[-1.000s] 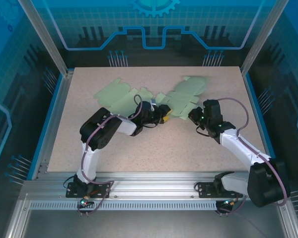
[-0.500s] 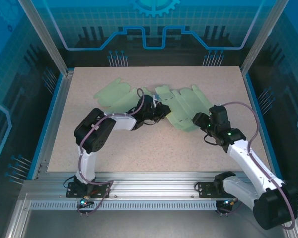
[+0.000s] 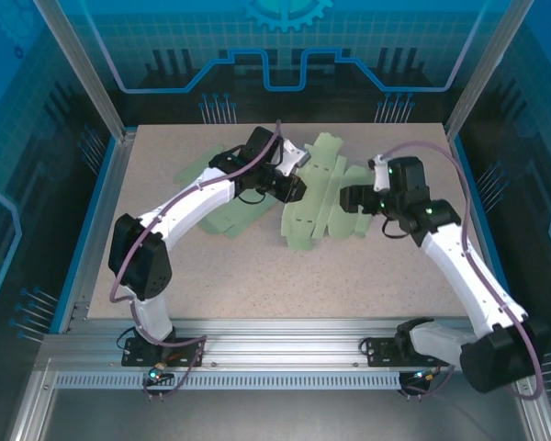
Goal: Fold the paper box
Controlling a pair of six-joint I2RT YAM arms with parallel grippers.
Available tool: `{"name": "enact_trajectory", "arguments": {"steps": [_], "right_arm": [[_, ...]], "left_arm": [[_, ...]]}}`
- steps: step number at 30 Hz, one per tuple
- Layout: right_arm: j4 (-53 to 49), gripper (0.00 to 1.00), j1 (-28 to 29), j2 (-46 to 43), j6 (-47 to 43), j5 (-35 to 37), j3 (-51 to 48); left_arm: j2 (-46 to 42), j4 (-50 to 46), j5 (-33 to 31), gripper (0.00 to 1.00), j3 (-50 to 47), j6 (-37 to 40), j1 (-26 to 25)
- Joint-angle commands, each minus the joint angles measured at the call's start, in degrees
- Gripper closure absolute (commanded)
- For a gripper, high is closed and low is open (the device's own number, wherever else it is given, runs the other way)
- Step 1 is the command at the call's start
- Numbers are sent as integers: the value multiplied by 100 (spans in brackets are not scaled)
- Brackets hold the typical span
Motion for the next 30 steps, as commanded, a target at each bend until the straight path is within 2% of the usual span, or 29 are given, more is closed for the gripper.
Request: {"name": "enact_trajectory", "arguments": {"steps": [1,7,11,14,18,21,24,28,30], "right_arm": [[23,9,34,457,-1457,-871,685],[263,8,-134,974,-2449,-1624,1219],[325,8,-367,1258,-2710,-2168,1418],[318,8,-513,1485,-2790,-2318,1593],[131,9,-634,1775,-2949,-2727,1832],[18,13,-642,1936,-3072,-3165,1908],[10,21,-646,2061,-3085,-3399,1882],[52,45,-644,2228,-3048,-3543,1826],[113,60,-651,2260,-2985,-3577,1762]], "left_arm": [[9,-1345,-138,93,405,1843,152],[275,-2392,205,96,1284,3133,381],[546,-3089,297,97,1903,3788,426],[827,-3635,304,98,2356,4222,456],[1199,-4145,336,99,3011,4523,503],[1481,-4396,313,98,3507,4565,511],[1621,-4455,333,96,3744,4569,512],[1632,-4332,347,93,3754,4521,513],[1635,-4235,322,86,3740,4437,516]]}}
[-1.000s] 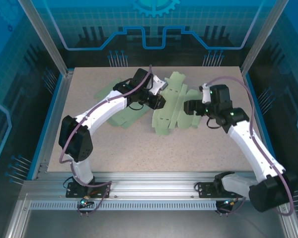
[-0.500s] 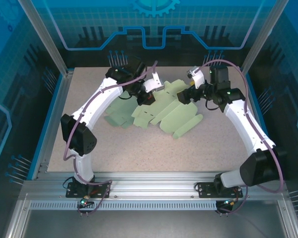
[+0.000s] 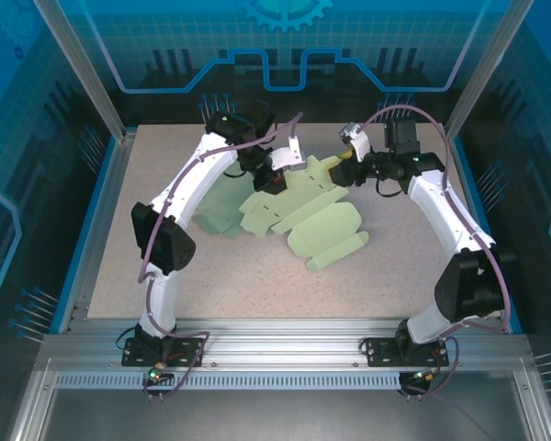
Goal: Fold the paper box
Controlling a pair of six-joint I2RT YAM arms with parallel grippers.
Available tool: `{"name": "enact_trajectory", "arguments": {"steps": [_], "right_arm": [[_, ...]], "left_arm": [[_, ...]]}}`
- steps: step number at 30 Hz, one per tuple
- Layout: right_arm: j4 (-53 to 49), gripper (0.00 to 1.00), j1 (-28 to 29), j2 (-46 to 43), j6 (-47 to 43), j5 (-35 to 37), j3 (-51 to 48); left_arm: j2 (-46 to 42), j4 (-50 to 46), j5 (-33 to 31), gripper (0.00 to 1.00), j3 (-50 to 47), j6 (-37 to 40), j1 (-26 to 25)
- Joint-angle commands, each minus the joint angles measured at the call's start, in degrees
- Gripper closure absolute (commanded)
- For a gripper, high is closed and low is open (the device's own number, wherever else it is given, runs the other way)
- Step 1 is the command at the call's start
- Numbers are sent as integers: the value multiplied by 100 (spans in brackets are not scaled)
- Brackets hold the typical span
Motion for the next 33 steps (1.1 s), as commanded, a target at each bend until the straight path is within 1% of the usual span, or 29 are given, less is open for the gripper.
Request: {"name": "enact_trajectory", "arguments": {"steps": [1,2,3,4,5,6,7,10,13,15,18,21,23,24,25,27,28,31,32,33], "right_arm": [[41,69,-38,66,50,-313,-52],[144,78,-39,47,97,-280,-154],[269,84,-36,21,162,-224,-276],[388,92,-36,-7,238,-141,-403],[507,98,-44,-32,302,-68,-515],[585,100,-37,-56,341,-34,-601],[668,100,-44,-79,384,11,-707],[895,100,-53,-175,498,145,-968],[1081,100,-71,-224,630,187,-1167],[1171,100,-82,-228,733,228,-1246],[1396,100,-82,-219,945,301,-1404],[1687,100,-73,-220,1196,491,-1628],[1823,98,-75,-218,1344,693,-1764],[1852,94,-78,-220,1405,801,-1817],[1864,85,-78,-228,1459,924,-1858],[1855,73,-87,-269,1613,1192,-1963],[1846,65,-89,-318,1710,1376,-2032],[1816,54,-120,-558,2174,1962,-2261],[1767,52,-157,-664,2400,2183,-2323],[1705,51,-181,-767,2562,2333,-2373]], "left_arm": [[57,-51,141,83,158,15,40],[48,49,136,80,120,-53,46],[27,169,119,77,57,-136,66],[-21,382,74,76,-52,-256,92],[-88,637,12,76,-206,-383,120],[-155,869,-39,76,-367,-484,139],[-241,1131,-94,77,-550,-575,156],[-513,1797,-112,85,-1100,-780,205],[-750,2372,-208,88,-1537,-855,221],[-820,2647,-327,92,-1706,-911,214],[-937,3084,-331,98,-2015,-962,209],[-1126,3727,-372,100,-2487,-967,139],[-1274,4296,-585,100,-2892,-933,33],[-1332,4560,-696,100,-3058,-910,-11],[-1392,4844,-859,100,-3220,-878,-76],[-1490,5369,-1152,100,-3519,-763,-190],[-1545,5661,-1336,100,-3699,-660,-263],[-1572,6424,-1965,100,-4125,-201,-568],[-1523,6683,-2255,100,-4235,-32,-695],[-1468,6895,-2491,100,-4303,98,-803]]}}
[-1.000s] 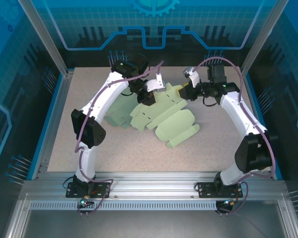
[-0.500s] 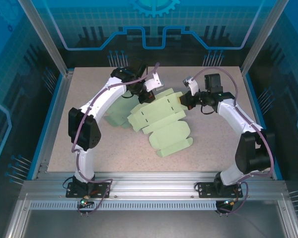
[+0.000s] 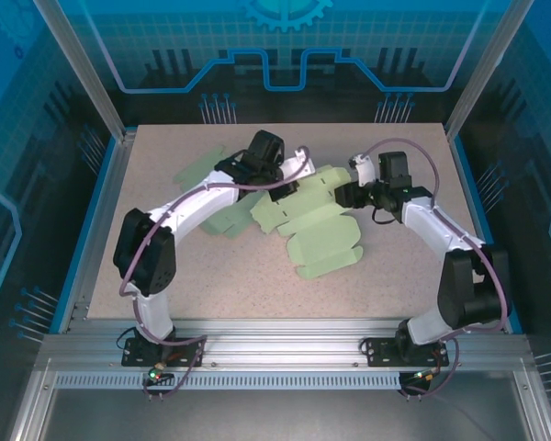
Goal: Fold the paper box
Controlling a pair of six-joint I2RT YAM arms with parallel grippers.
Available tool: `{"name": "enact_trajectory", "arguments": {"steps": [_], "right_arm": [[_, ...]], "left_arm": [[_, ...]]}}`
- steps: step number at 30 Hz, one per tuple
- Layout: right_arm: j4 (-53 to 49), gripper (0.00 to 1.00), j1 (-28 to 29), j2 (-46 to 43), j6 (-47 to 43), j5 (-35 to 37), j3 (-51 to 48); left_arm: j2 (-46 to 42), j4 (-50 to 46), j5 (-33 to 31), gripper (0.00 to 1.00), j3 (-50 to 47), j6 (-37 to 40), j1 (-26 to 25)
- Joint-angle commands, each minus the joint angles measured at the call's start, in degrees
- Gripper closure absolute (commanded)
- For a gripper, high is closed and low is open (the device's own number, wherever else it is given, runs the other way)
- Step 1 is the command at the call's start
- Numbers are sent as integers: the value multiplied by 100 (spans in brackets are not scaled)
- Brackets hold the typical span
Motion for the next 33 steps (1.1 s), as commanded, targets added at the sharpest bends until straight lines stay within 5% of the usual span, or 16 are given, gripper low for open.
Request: {"name": "enact_trajectory", "arguments": {"steps": [1,10,18,33], "right_arm": [[-135,51,-158,-527,838,859,-174],[-1609,35,-385,-1712,1817,1793,-149],[-1808,36,-412,-2082,2492,934,29],[-1758,39,45,202,2831,441,1852]], "left_arm": [[-37,1382,-1033,100,-278,687,-351],[732,1793,-1830,100,20,1606,-764],[946,1875,-2085,100,16,2049,-838],[935,2718,-2084,100,-722,1898,-867]]}}
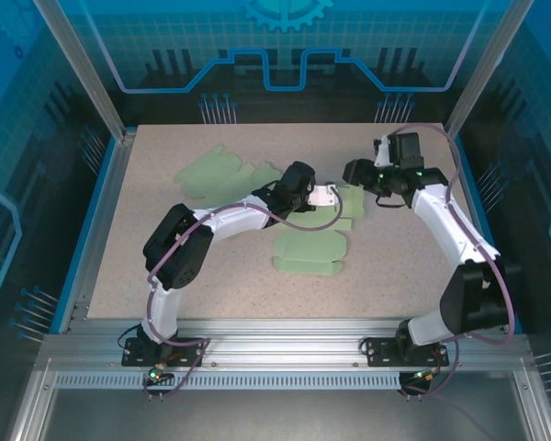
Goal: Fold the paper box
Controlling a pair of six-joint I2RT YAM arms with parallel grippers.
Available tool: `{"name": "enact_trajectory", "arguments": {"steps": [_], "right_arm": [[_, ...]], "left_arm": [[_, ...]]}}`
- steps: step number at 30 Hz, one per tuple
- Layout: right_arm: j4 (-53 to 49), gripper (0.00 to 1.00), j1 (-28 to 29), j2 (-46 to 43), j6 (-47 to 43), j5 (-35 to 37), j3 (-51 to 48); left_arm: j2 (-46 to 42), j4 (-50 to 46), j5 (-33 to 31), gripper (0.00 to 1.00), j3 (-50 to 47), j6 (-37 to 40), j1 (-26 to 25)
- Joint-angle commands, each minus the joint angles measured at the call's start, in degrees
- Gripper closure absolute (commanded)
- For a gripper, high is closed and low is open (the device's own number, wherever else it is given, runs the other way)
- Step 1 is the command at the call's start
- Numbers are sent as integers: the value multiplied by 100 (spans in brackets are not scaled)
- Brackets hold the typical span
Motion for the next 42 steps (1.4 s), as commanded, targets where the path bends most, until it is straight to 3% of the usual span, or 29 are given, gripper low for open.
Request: {"name": "enact_trajectory", "arguments": {"steps": [1,21,29,32,35,39,42], "right_arm": [[-141,40,106,409,40,-147,505],[581,46,326,1785,636,-939,627],[829,74,319,1991,755,-1003,698],[578,72,287,1841,567,-805,707],[519,62,177,1516,428,-742,443],[509,50,-65,804,230,-687,-172],[547,48,-277,225,184,-642,-750]], "left_arm": [[30,411,-111,100,-76,5,-73],[226,1028,-442,100,-100,321,-141],[209,1228,-425,100,-180,416,-170],[157,1233,-390,100,-223,457,-144],[137,1263,-394,100,-260,497,-106],[122,1373,-442,100,-342,591,-49],[93,1404,-392,100,-368,619,-36]]}}
